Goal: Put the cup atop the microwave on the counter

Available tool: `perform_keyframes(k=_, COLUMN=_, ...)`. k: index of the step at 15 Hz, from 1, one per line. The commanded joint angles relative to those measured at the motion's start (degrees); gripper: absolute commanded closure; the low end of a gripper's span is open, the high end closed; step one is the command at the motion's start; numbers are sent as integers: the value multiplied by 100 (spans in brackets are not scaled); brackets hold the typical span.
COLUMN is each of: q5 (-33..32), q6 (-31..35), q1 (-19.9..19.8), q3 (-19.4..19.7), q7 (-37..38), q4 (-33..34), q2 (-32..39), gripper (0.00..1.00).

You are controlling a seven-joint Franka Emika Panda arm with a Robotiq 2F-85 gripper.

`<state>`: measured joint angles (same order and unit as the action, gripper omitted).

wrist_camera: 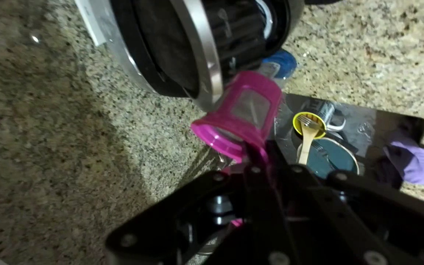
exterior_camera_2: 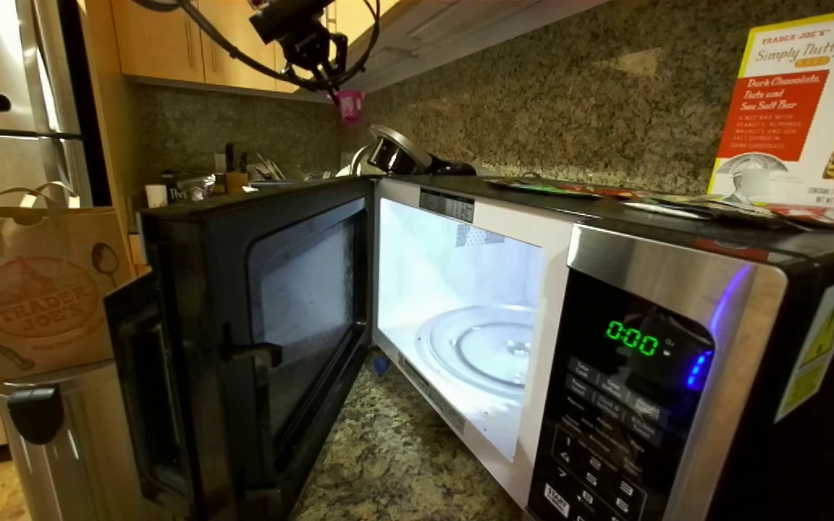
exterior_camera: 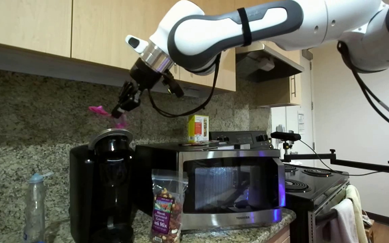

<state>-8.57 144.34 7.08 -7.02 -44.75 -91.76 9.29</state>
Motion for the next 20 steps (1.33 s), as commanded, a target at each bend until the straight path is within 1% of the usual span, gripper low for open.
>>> perform_keyframes(k=1, q5=348, q6=508, q1=56, q3=-236, q7=392, q4=-202, q2=166, gripper=93)
perform_keyframes(k=3, q5=521, q6=747, q1=66, q3=-395, q7=352, q4=-225, q2=304, gripper=92)
perform_keyframes(k=5, q5=888, q6=887, q1=8, q3=-614, q7=137, q4=-197, q2=517, gripper=93)
perform_keyframes(k=6, q5=1068, q6=913, q1=27, q3=-644, q7=120, q4=-186, q2=611, gripper=93)
perform_keyframes(k=7, q5=898, q6=618, q1=32, q3=-646, q7=251, q4=-92, q2=704, gripper=93)
perform_keyframes(k=8, q5=729, q6=683, q1=61, q3=-600, q7=346, q4=-170, q2=563, gripper=93)
perform_keyframes(k=10, q5=728, q6=680, q1=57, q3=-629, q7=346, q4=-168, q2=694, gripper=93)
perform_keyframes(k=14, q5=728, q6=680, q1=45, q3=-629, q7=346, q4=-138, q2=725, gripper=93)
perform_keyframes(k=17, q5=1003, q6=1357, q1=-57, q3=-730, q7=245, q4=-418, q2=1031, gripper=93)
perform_keyframes(k=20, q5=1630, q6=2105, q1=-176, q3=-880, q7=95, q4=-834, q2=1365, gripper=93)
